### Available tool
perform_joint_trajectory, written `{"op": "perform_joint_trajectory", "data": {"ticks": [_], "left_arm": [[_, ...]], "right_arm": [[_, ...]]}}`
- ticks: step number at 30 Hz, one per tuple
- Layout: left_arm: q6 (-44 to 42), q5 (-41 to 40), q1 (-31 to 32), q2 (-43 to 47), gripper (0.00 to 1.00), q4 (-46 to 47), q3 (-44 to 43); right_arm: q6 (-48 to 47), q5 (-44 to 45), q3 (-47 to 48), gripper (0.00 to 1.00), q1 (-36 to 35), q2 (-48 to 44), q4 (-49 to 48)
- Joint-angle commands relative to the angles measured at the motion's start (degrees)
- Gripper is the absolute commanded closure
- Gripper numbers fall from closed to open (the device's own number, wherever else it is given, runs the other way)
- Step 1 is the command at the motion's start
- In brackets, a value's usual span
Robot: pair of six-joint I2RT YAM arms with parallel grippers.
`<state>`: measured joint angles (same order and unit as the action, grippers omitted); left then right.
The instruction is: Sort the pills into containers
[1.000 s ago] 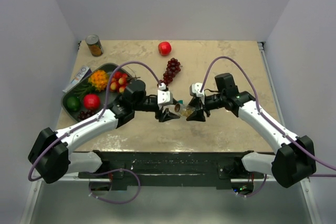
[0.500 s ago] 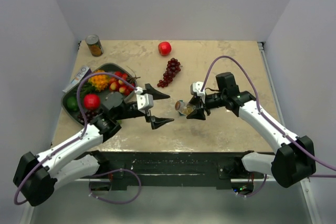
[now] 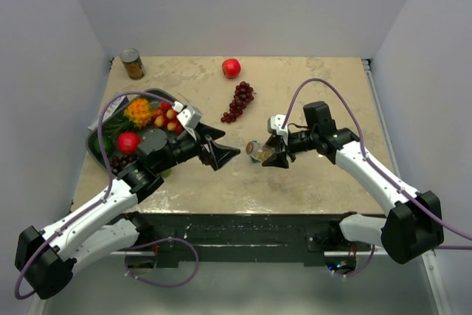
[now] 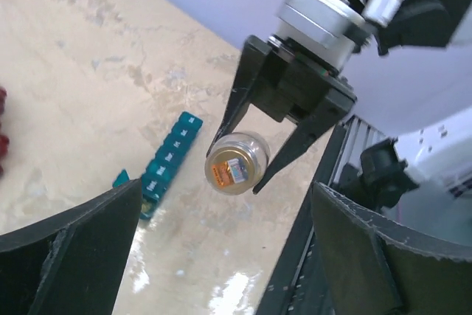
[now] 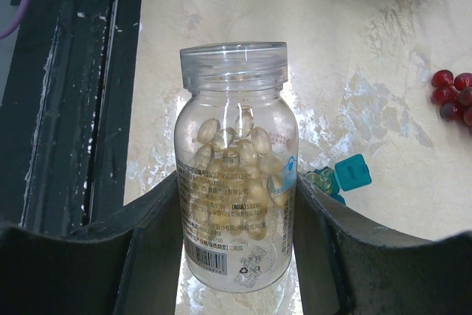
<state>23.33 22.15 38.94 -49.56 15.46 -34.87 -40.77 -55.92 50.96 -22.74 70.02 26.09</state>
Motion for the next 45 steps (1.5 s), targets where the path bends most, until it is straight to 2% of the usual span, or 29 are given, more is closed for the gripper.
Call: {"op": "perform_joint_trajectory", "data": {"ticks": [1, 4, 8, 10, 13, 21, 32, 38, 39, 42, 45], "left_arm": [[20.82, -4.41, -0.62, -1.94, 0.00, -4.31, -4.50], [31.37, -4.04, -0.62, -3.61, 0.00, -3.15, -4.76], [37.57, -4.84, 0.17, -8.87, 0.00, -8.77, -8.89], [37.84, -8.25, 1.57, -10.64, 0.01, -13.41, -12.48], [38.71, -11.69, 3.77, -13.89, 0.02, -15.37, -15.83], [36.96, -15.82, 6.32, -19.78, 0.21, -22.40, -20.76], [32.66, -12.93, 8.35, -24.27, 0.33, -24.25, -24.45], [30.99, -11.08, 8.96, -25.15, 0.51, -24.52, -25.07], [30.98, -10.73, 8.96, -25.23, 0.58, -24.52, -24.98], [30.11, -9.32, 9.05, -25.67, 0.72, -24.17, -25.24], [28.00, -8.44, 9.14, -26.55, 0.79, -24.08, -25.86]], "right_arm": [[-0.54, 1.34, 0.63, 1.00, 0.15, -0.59, -2.27], [-0.36, 1.95, 0.55, 1.00, 0.15, -0.50, -2.53], [-0.18, 2.13, 0.54, 1.00, 0.24, -0.15, -2.71], [-0.10, 2.31, 0.54, 1.00, 0.16, -0.15, -2.88], [-0.01, 2.31, 0.54, 1.00, 0.24, -0.15, -2.80], [-0.01, 2.31, 0.54, 1.00, 0.24, -0.15, -2.80], [0.17, 2.31, 0.54, 1.00, 0.24, -0.14, -2.88], [0.26, 2.40, 0.46, 1.00, 0.24, -0.14, -2.88], [0.17, 2.40, 0.46, 1.00, 0.24, -0.06, -2.97], [0.34, 2.57, 0.46, 1.00, 0.24, -0.06, -3.06], [0.43, 2.48, 0.46, 1.00, 0.24, -0.06, -3.06]]}}
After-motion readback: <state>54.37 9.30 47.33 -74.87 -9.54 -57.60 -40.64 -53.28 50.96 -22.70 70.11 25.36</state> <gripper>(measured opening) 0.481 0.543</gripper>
